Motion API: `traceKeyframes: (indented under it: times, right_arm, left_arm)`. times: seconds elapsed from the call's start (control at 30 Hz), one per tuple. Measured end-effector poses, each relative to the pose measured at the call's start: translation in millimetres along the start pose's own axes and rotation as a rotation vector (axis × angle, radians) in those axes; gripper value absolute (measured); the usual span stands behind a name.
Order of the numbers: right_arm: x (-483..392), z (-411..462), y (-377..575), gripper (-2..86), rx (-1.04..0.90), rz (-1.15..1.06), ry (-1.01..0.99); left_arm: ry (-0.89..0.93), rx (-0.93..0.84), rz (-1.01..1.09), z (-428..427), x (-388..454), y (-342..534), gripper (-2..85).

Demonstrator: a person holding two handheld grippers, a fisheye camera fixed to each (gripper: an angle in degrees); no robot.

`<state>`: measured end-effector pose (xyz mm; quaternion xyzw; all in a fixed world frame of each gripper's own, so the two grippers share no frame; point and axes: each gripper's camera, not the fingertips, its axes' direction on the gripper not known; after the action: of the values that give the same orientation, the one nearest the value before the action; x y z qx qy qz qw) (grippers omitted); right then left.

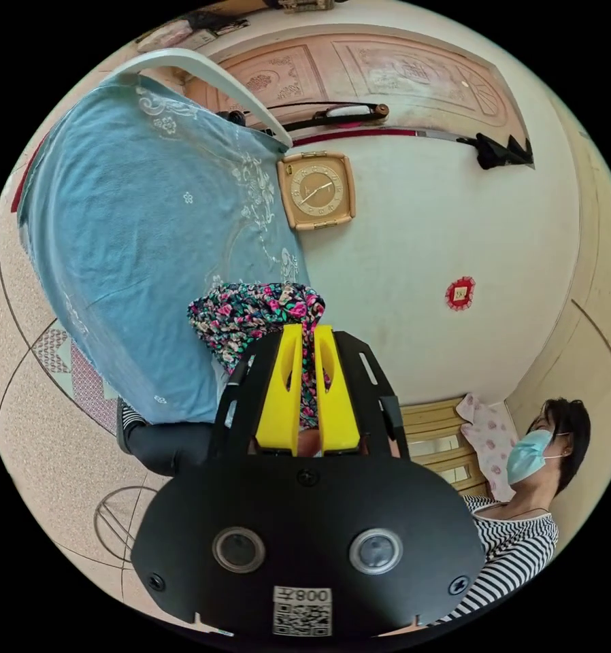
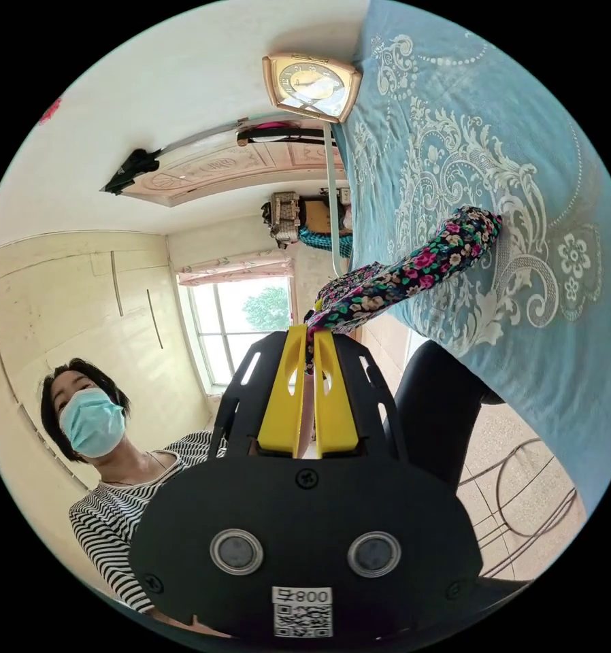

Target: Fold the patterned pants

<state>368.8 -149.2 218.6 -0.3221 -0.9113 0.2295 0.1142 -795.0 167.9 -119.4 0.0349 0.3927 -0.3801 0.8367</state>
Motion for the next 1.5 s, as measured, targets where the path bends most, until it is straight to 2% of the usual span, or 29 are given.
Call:
traceKeyframes:
  times: [0.13, 0.23, 0.4, 0.6, 0.7, 0.77, 0.9, 1.03, 1.07, 1.17, 1.3, 1.43, 1.5]
  right_arm:
    - [-65.2, -50.6, 69.4, 1.0, 0.112, -0.046, -0.039]
    - [-118.3, -104.4, 121.6, 1.0, 0.236, -0.103, -0.036]
    - [-217.0, -220.5, 217.9, 1.0, 0.515, -0.239, -0.007]
    - [-371.9, -372.5, 354.7, 1.0, 0.874, -0.447, 0.171]
    - [-444.7, -423.1, 427.8, 1.1, 1.028, -0.529, 0.311]
    - [-475.6, -450.7, 478.8, 1.1, 1.136, -0.521, 0.391]
    - [-465.7, -477.1, 532.5, 1.2, 1.245, -0.387, 0.426]
    - [-395.2, -484.3, 564.4, 1.2, 1.296, -0.06, 0.378]
    - [-378.7, -480.8, 568.2, 1.3, 1.281, 0.001, 0.331]
    - [-377.0, -465.0, 576.0, 1.3, 1.276, -0.003, 0.26]
    - [-414.6, -452.1, 582.4, 1.3, 1.269, -0.04, 0.339]
    - [-428.1, -436.8, 581.9, 1.4, 1.237, 0.042, 0.406]
    - [-431.9, -430.9, 583.6, 1.4, 1.259, 0.033, 0.36]
  left_arm:
    - [0.037, -0.128, 0.057, 70.6, 58.0, 17.7, 3.1]
    - [0.072, -0.265, 0.121, 157.1, 113.4, 34.0, 3.1]
    - [0.228, -0.546, 0.275, 365.1, 241.0, 87.6, 3.0]
    - [0.449, -0.845, 0.429, 609.6, 409.7, 202.6, 2.8]
    - [0.513, -0.952, 0.512, 707.1, 477.7, 273.7, 2.8]
    - [0.488, -1.011, 0.559, 758.4, 502.4, 315.9, 2.8]
    - [0.318, -1.164, 0.609, 865.9, 506.2, 408.0, 2.8]
    - [0.086, -1.302, 0.615, 934.4, 479.6, 463.5, 2.8]
    - [0.093, -1.304, 0.605, 946.3, 477.7, 473.2, 2.8]
    - [0.152, -1.305, 0.574, 970.0, 489.2, 488.4, 2.7]
    - [0.133, -1.326, 0.714, 1000.1, 522.5, 519.0, 2.8]
    - [0.14, -1.348, 0.711, 1024.8, 537.6, 544.3, 3.2]
    - [0.156, -1.332, 0.715, 1032.1, 550.6, 555.1, 3.9]
